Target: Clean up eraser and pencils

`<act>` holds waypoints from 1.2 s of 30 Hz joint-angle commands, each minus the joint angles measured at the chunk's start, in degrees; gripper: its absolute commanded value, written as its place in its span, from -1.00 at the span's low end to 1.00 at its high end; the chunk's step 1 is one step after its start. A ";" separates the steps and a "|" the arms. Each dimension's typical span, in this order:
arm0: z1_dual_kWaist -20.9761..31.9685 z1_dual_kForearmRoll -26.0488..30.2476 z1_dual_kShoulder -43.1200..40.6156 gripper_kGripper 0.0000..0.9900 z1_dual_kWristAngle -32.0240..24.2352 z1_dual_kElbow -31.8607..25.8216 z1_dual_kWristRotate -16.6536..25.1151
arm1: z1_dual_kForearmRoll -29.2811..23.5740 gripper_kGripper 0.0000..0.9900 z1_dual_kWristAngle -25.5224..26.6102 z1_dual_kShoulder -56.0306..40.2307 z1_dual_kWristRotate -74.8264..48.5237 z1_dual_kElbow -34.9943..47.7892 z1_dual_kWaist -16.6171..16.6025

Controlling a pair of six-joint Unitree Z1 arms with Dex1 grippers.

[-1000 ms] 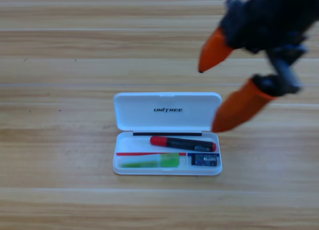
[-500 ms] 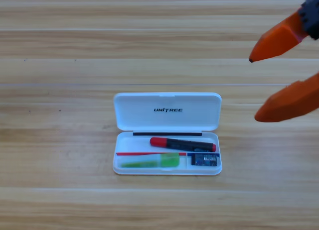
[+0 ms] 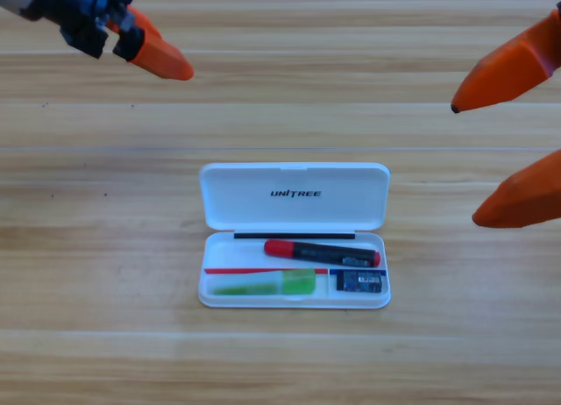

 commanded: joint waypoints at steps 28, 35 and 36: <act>-4.93 -0.67 19.01 -1.00 0.13 -3.80 2.92 | -2.49 0.97 1.17 0.89 0.95 2.46 -0.68; -6.16 -1.46 19.19 -1.00 -0.13 -2.39 3.36 | -2.57 0.97 1.17 1.50 1.30 2.38 -0.68; -6.34 -1.46 19.19 -1.00 -0.13 -2.31 3.36 | -2.57 0.97 1.17 1.50 1.30 2.38 -0.68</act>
